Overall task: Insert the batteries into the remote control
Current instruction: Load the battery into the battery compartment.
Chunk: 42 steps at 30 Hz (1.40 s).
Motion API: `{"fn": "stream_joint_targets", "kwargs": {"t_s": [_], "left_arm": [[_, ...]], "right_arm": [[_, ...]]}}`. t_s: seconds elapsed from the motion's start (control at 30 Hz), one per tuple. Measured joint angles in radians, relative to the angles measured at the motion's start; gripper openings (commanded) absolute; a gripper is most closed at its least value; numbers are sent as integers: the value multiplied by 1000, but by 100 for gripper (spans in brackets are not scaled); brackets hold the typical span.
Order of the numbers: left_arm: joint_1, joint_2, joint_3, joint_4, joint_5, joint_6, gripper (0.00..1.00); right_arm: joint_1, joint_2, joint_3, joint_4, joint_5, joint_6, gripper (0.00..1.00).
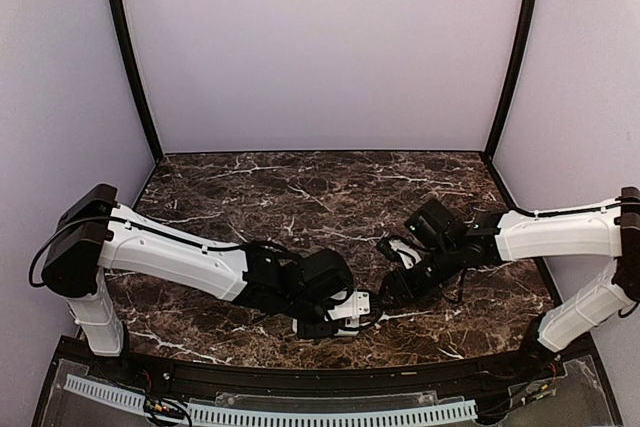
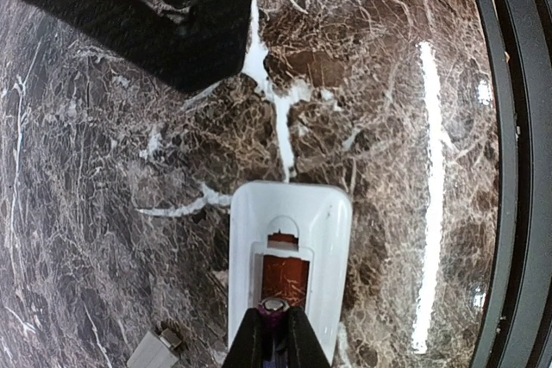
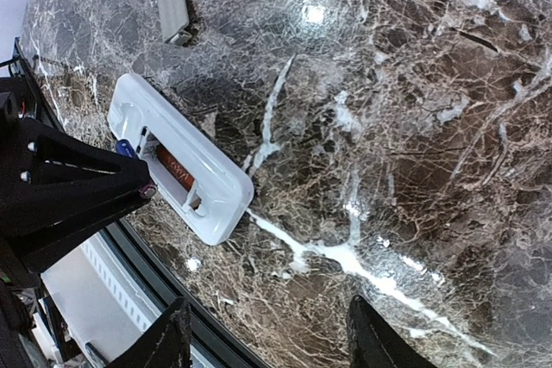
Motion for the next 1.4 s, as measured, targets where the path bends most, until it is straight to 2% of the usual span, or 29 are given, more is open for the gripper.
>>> {"fn": "stream_joint_targets", "kwargs": {"t_s": [0.3, 0.87, 0.93, 1.03, 1.27, 1.4], "left_arm": [[0, 27, 19, 3, 2, 5, 0], [0, 55, 27, 19, 3, 19, 14], [0, 55, 27, 20, 4, 19, 18], [0, 55, 27, 26, 4, 22, 28], [0, 55, 27, 32, -16, 23, 36], [0, 40, 27, 32, -21, 27, 48]], "right_arm": [[0, 5, 0, 21, -11, 0, 59], [0, 6, -5, 27, -11, 0, 59], [0, 5, -7, 26, -11, 0, 59], [0, 5, -8, 26, -11, 0, 59], [0, -1, -8, 26, -11, 0, 59], [0, -1, -5, 20, -11, -16, 59]]}}
